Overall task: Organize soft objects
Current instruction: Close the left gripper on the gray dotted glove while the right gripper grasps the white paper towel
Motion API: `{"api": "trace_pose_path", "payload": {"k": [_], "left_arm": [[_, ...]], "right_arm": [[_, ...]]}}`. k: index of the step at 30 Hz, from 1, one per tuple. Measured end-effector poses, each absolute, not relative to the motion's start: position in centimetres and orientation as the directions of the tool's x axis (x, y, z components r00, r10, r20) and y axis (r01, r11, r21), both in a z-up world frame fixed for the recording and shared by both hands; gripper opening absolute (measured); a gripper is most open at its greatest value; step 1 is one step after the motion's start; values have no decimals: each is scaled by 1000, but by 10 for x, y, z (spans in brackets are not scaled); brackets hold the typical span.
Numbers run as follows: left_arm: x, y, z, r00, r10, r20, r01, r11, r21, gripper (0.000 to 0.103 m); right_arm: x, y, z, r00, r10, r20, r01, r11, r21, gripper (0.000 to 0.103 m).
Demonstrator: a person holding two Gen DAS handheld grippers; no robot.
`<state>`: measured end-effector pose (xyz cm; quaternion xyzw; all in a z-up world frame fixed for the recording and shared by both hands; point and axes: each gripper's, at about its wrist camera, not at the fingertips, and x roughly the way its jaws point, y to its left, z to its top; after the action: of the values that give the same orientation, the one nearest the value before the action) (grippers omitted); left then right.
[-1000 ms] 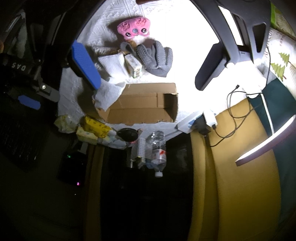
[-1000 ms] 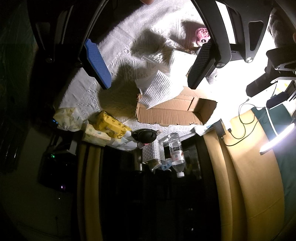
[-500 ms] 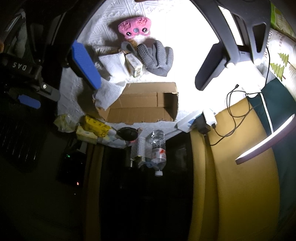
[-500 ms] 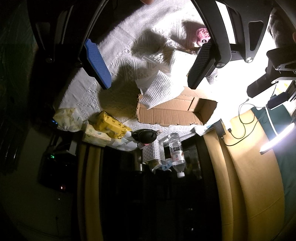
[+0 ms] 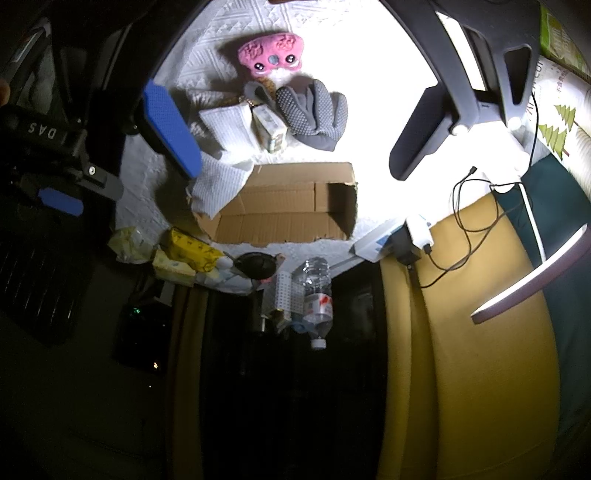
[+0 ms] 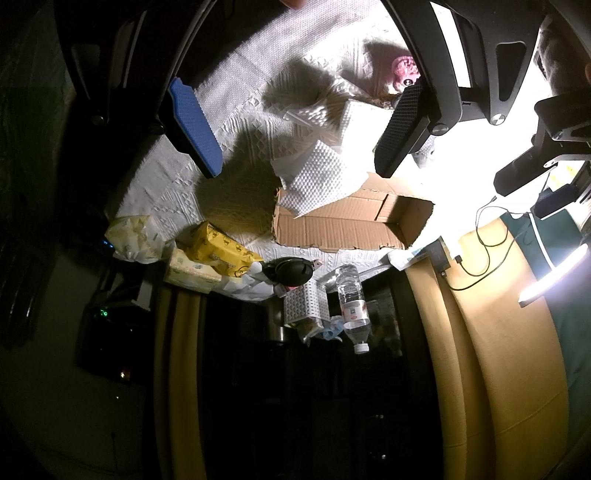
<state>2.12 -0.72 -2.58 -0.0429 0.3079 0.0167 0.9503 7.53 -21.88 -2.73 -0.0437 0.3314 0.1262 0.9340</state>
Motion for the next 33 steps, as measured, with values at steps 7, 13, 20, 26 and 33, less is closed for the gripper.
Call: {"api": "trace_pose_path", "payload": {"k": [7, 13, 20, 26, 33], "left_arm": [[22, -8, -26, 807, 4, -590, -56, 996, -70, 102], [29, -12, -37, 791, -2, -611, -42, 997, -57, 102], [39, -11, -64, 760, -3, -650, -35, 998, -47, 102], [50, -3, -93, 719, 2, -695, -56, 997, -55, 102], [61, 5, -124, 673, 12, -740, -82, 995, -58, 102]], "right_arm": [[76, -219, -28, 747, 206, -632, -264, 964, 1, 87], [81, -220, -41, 735, 202, -647, -262, 965, 3, 87], [92, -223, -63, 706, 199, -680, -263, 965, 10, 87], [105, -222, -83, 675, 206, -708, -270, 963, 23, 87], [119, -219, -108, 627, 212, -749, -299, 954, 20, 87]]}}
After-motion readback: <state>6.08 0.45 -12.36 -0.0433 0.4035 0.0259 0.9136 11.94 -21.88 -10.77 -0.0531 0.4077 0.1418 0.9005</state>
